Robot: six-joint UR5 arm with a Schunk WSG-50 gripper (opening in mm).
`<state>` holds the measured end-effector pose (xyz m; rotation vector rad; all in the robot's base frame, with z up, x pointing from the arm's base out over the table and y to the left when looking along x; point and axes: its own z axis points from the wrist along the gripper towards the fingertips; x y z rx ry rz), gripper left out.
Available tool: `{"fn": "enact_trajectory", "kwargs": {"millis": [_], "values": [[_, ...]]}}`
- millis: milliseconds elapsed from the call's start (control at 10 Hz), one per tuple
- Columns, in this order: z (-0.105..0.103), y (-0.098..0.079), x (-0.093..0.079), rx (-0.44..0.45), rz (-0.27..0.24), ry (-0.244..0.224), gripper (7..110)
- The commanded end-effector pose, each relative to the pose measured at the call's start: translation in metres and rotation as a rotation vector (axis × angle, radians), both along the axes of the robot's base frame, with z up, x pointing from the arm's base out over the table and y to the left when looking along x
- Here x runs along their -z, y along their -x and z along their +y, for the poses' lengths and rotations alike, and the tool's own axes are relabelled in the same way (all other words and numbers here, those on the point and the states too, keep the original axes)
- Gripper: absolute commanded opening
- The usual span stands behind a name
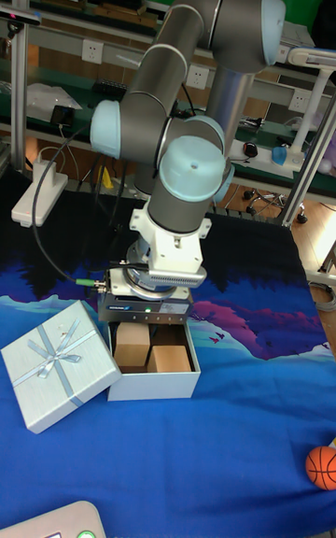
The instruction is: Take everything out of the gift box
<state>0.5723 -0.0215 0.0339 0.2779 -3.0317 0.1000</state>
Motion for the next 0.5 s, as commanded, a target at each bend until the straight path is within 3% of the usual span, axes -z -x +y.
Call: {"fn": "enact_trajectory", "kwargs": {"millis": [0,200,300,400], "values": [[0.0048,-0.0062,0.0059,0.02,-0.012,-0.032,66],[0.0038,-0.0106,0.0111,0.031,-0.028,-0.027,66],[-0.0049,-0.0092,0.0113,0.065,-0.032,0.017,7],[-0.002,-0.0069,0.011,0.071,-0.035,0.013,7]]}}
